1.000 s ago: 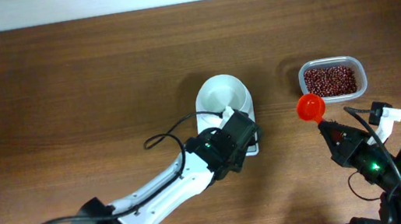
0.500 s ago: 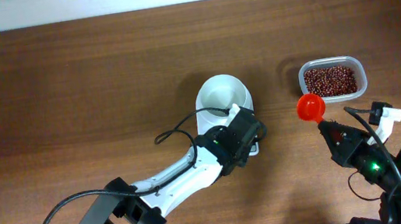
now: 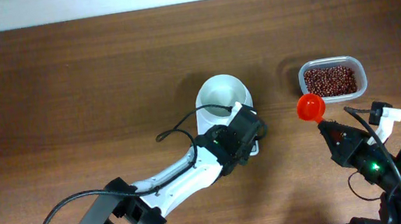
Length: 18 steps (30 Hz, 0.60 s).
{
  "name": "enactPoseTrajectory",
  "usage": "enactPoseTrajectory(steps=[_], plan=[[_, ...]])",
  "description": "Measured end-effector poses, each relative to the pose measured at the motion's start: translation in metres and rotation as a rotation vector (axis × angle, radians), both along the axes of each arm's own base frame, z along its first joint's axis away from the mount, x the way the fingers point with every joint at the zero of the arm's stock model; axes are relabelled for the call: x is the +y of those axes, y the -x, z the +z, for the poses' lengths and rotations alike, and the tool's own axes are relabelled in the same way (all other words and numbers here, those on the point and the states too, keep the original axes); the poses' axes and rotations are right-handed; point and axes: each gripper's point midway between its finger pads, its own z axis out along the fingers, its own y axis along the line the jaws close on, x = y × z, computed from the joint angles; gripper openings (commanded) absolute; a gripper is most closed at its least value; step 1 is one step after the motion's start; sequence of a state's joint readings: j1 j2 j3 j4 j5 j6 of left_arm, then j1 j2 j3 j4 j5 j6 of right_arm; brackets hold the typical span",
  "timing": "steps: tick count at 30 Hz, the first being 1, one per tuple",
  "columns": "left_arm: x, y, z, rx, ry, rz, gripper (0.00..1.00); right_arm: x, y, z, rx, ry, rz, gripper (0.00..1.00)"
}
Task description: Scoop and weigh 50g on scale
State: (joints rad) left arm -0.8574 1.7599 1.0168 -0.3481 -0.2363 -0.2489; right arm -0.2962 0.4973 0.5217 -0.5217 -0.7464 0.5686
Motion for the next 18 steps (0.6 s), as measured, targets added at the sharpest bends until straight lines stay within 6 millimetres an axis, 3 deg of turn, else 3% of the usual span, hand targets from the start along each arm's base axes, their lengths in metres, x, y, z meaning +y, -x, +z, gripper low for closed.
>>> enactPoseTrajectory(steps=[13,18], plan=[[-0.002,-0.001,0.0,-0.006,-0.005,-0.023,0.0,0.0,0.0,0.0,0.0,0.0,0.001,0.04],[0.0,0.001,-0.017,0.017,-0.042,-0.037,0.0,0.0,0.0,0.0,0.0,0.001,0.0,0.04]])
